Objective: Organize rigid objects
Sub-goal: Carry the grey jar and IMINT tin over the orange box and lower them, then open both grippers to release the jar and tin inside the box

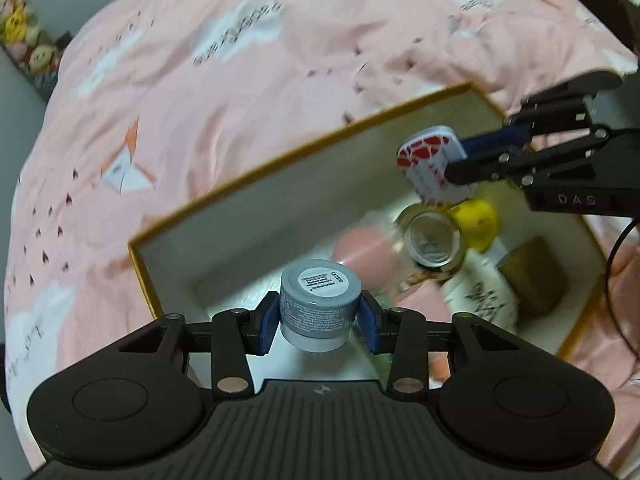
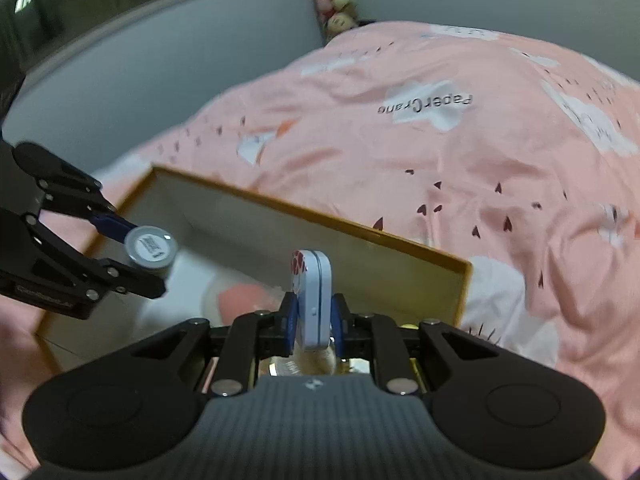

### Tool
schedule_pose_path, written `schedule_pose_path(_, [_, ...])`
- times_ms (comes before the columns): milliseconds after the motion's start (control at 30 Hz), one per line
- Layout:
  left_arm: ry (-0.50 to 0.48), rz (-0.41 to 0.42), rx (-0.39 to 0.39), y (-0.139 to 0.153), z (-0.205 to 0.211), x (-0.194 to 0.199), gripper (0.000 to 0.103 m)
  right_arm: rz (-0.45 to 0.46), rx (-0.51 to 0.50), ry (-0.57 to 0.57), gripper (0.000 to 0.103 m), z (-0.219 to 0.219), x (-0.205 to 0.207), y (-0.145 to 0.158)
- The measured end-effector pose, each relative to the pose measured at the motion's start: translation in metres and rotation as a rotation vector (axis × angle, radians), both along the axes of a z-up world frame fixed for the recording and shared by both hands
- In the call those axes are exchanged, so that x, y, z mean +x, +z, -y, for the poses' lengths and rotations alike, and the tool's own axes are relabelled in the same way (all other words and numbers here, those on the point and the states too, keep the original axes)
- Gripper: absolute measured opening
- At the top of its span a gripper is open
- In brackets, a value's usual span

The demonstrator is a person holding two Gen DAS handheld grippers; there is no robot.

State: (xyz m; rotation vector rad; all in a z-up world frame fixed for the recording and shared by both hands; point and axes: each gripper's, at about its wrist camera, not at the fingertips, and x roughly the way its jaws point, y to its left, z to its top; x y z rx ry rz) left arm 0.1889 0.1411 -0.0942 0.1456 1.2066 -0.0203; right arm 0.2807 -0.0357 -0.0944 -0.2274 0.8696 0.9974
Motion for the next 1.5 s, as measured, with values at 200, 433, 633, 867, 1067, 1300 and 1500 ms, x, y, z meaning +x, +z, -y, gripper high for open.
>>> schedule_pose_path(200, [-0.002, -0.034, -0.008, -0.022, -0.006, 0.009, 0.047, 0.109, -0.177, 0.107, 0.016, -0.041, 0.004, -0.022])
schedule_pose_path(433, [-0.014, -0.061, -0.002, -0.038, -0.009, 0.016, 0.047, 0.215, -0.317, 0.203, 0.016, -0.068, 0.000, -0.037])
schedule_pose_path(633, [-0.010, -0.074, -0.008, -0.044, -0.009, 0.018, 0.047, 0.243, -0.362, 0.249, 0.017, -0.080, -0.002, -0.046])
schedule_pose_path(867, [-0.008, -0.082, -0.009, -0.046, -0.010, 0.017, 0.047, 0.183, -0.320, 0.237, 0.026, -0.080, 0.001, -0.040])
schedule_pose_path(1067, [-0.014, -0.103, -0.002, -0.050, -0.008, 0.020, 0.047, 0.165, -0.301, 0.214, 0.039, -0.074, 0.000, -0.033])
schedule_pose_path(1300, [-0.026, -0.120, 0.006, -0.053, -0.008, 0.023, 0.049, 0.150, -0.284, 0.184, 0.043, -0.067, 0.000, -0.030])
schedule_pose_path(1500, [-0.027, -0.100, 0.035, -0.049, -0.005, 0.020, 0.064, 0.149, -0.276, 0.179, 0.050, -0.066, 0.001, -0.028])
